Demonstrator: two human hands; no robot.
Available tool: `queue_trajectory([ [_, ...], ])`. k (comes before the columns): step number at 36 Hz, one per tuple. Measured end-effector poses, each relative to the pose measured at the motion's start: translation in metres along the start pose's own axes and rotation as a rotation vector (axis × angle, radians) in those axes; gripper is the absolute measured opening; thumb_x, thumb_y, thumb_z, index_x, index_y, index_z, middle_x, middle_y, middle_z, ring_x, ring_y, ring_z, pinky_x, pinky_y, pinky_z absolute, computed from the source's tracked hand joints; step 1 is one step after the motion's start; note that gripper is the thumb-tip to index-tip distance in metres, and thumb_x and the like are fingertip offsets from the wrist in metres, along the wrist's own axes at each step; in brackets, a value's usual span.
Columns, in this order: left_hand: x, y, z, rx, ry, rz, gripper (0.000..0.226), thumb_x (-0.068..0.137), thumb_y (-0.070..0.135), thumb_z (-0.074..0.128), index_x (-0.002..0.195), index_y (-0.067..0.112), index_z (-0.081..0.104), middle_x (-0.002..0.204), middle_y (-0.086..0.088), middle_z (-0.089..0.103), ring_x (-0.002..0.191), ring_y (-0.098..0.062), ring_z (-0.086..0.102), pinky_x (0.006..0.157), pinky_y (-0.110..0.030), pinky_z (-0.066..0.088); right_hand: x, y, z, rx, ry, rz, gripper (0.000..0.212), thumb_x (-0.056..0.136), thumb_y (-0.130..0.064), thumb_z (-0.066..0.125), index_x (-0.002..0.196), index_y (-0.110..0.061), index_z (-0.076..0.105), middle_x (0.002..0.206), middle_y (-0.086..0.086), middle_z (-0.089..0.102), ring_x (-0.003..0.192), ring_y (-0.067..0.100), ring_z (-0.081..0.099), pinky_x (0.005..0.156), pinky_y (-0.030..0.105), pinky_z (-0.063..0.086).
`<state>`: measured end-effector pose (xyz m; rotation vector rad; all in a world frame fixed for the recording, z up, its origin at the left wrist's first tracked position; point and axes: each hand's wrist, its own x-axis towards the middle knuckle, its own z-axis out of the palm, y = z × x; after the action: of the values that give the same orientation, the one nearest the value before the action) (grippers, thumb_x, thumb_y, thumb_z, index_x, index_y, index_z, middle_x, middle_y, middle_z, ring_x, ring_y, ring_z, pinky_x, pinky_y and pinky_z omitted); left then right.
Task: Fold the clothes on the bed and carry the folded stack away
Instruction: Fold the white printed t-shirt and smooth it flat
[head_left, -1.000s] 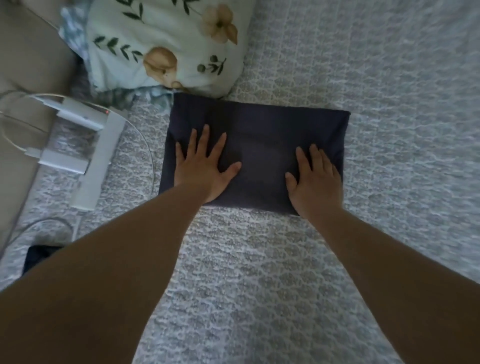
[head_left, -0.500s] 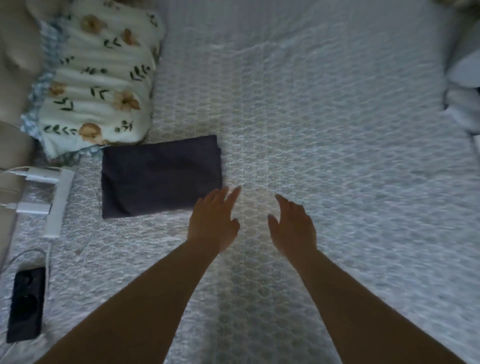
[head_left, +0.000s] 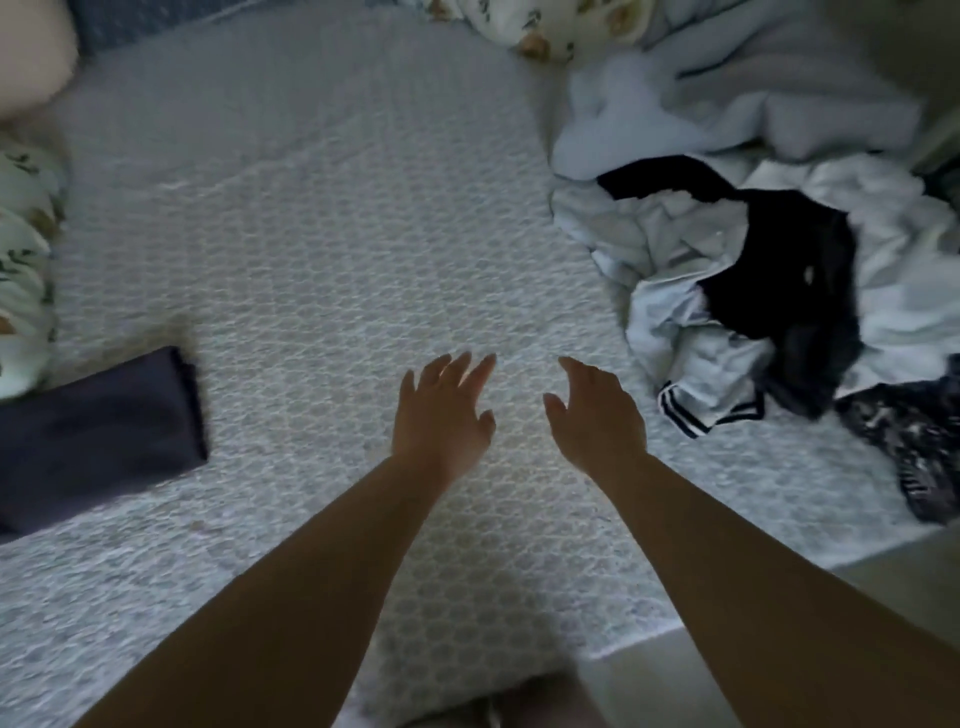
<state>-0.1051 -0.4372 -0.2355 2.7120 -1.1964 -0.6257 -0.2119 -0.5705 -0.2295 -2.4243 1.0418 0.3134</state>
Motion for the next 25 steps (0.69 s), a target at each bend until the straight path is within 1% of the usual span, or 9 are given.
queue_trajectory([
  [3, 0.013, 0.037, -0.005, 0.044, -0.020, 0.065, 0.067, 0.097, 0.041, 0.043, 0.151, 0.035, 0.004, 0.160, 0.005, 0.011, 0.147, -0.019, 0.005, 0.119, -0.045, 0.004, -0.003, 0.031, -0.021, 0.038, 0.027, 0.041, 0.053, 0.098, -0.040, 0.039, 0.146, -0.022, 0.027, 0.148, 0.003, 0.037, 0.137, 0.021, 0.029, 0.105, 0.035, 0.031],
  [7, 0.030, 0.084, 0.002, 0.085, -0.039, 0.138, 0.068, 0.096, 0.040, 0.044, 0.151, 0.035, 0.004, 0.160, 0.005, 0.011, 0.146, -0.019, 0.006, 0.119, -0.046, 0.004, -0.010, 0.074, -0.037, 0.117, 0.103, 0.143, 0.052, 0.098, -0.041, 0.041, 0.145, -0.025, 0.029, 0.147, 0.000, 0.038, 0.137, 0.019, 0.030, 0.103, 0.036, 0.034],
  [10, 0.040, 0.121, 0.011, 0.089, -0.033, 0.166, 0.067, 0.095, 0.040, 0.045, 0.151, 0.035, 0.007, 0.159, 0.005, 0.013, 0.146, -0.018, 0.009, 0.118, -0.046, 0.006, -0.017, 0.110, -0.047, 0.137, 0.084, 0.157, 0.051, 0.098, -0.041, 0.040, 0.145, -0.026, 0.029, 0.146, -0.001, 0.037, 0.136, 0.018, 0.031, 0.103, 0.036, 0.035],
  [13, 0.061, 0.165, 0.019, 0.114, -0.067, 0.189, 0.067, 0.095, 0.040, 0.046, 0.151, 0.035, 0.010, 0.159, 0.005, 0.014, 0.145, -0.018, 0.011, 0.117, -0.046, 0.007, -0.012, 0.157, -0.065, 0.133, 0.055, 0.181, 0.050, 0.098, -0.040, 0.041, 0.144, -0.024, 0.031, 0.145, -0.001, 0.037, 0.133, 0.018, 0.034, 0.102, 0.034, 0.036],
  [15, 0.082, 0.197, 0.023, 0.122, -0.060, 0.196, 0.066, 0.095, 0.040, 0.047, 0.151, 0.034, 0.012, 0.158, 0.005, 0.017, 0.145, -0.018, 0.012, 0.117, -0.046, 0.009, 0.000, 0.192, -0.080, 0.168, 0.042, 0.228, 0.051, 0.098, -0.038, 0.041, 0.146, -0.025, 0.028, 0.148, -0.001, 0.034, 0.136, 0.019, 0.030, 0.104, 0.035, 0.034],
  [17, 0.104, 0.231, 0.028, 0.116, -0.044, 0.205, 0.066, 0.094, 0.039, 0.048, 0.150, 0.032, 0.016, 0.157, 0.004, 0.021, 0.144, -0.020, 0.016, 0.116, -0.046, 0.014, 0.016, 0.225, -0.096, 0.182, 0.032, 0.253, 0.050, 0.099, -0.036, 0.040, 0.146, -0.024, 0.028, 0.149, 0.001, 0.033, 0.138, 0.021, 0.027, 0.104, 0.039, 0.034],
  [19, 0.121, 0.264, 0.033, 0.112, -0.049, 0.225, 0.065, 0.093, 0.037, 0.049, 0.150, 0.030, 0.018, 0.155, 0.002, 0.024, 0.142, -0.021, 0.019, 0.115, -0.046, 0.019, 0.029, 0.256, -0.109, 0.164, 0.023, 0.245, 0.049, 0.098, -0.035, 0.042, 0.144, -0.022, 0.031, 0.147, 0.003, 0.035, 0.136, 0.023, 0.029, 0.103, 0.040, 0.035],
  [22, 0.141, 0.306, 0.040, 0.115, -0.067, 0.225, 0.064, 0.092, 0.035, 0.051, 0.149, 0.028, 0.021, 0.153, 0.002, 0.027, 0.141, -0.021, 0.022, 0.114, -0.045, 0.021, 0.046, 0.297, -0.128, 0.124, 0.008, 0.224, 0.045, 0.098, -0.032, 0.042, 0.141, -0.018, 0.036, 0.141, 0.007, 0.040, 0.130, 0.027, 0.035, 0.100, 0.042, 0.039],
  [25, 0.166, 0.342, 0.044, 0.121, -0.076, 0.225, 0.064, 0.092, 0.036, 0.051, 0.149, 0.028, 0.023, 0.153, 0.000, 0.029, 0.141, -0.021, 0.023, 0.113, -0.044, 0.024, 0.066, 0.336, -0.145, 0.110, 0.002, 0.235, 0.046, 0.099, -0.031, 0.043, 0.142, -0.017, 0.034, 0.142, 0.007, 0.038, 0.131, 0.027, 0.034, 0.102, 0.041, 0.037],
])
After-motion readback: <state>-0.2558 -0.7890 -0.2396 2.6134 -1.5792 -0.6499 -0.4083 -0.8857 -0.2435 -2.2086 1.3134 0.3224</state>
